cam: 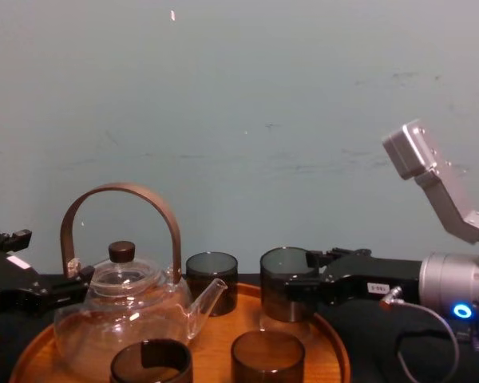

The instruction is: Pick up the glass from the table and place it on the tray.

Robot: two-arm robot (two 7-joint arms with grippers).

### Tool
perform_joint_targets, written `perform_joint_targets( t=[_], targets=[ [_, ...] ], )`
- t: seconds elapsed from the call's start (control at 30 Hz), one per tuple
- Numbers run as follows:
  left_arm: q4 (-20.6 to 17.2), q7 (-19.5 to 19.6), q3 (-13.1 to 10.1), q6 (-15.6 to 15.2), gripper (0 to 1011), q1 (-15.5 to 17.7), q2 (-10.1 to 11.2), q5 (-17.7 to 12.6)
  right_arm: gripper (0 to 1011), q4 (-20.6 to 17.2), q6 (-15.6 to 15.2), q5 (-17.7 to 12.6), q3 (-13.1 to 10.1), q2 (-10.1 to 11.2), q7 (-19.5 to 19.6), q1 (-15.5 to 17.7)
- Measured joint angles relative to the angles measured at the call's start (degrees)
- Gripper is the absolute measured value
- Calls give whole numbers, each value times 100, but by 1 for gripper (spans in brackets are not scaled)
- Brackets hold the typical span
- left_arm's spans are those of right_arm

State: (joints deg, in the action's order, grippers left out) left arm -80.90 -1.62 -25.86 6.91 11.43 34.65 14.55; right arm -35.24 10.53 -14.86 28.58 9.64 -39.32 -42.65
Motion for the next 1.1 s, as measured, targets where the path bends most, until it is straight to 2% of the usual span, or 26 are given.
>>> perform_joint_targets(
  t=[0.1, 0.6, 1.1],
  targets=[
    [0, 0, 0, 0, 1001, 0, 0, 0, 889, 237, 125, 21, -21, -94, -90, -104],
    [0, 0, 0, 0, 1001, 0, 0, 0, 889, 833, 424, 103, -125, -366, -371, -342],
    [0, 0, 0, 0, 1001, 0, 0, 0, 889, 1442, 525, 128, -318, -558, -600, -530]
  ],
)
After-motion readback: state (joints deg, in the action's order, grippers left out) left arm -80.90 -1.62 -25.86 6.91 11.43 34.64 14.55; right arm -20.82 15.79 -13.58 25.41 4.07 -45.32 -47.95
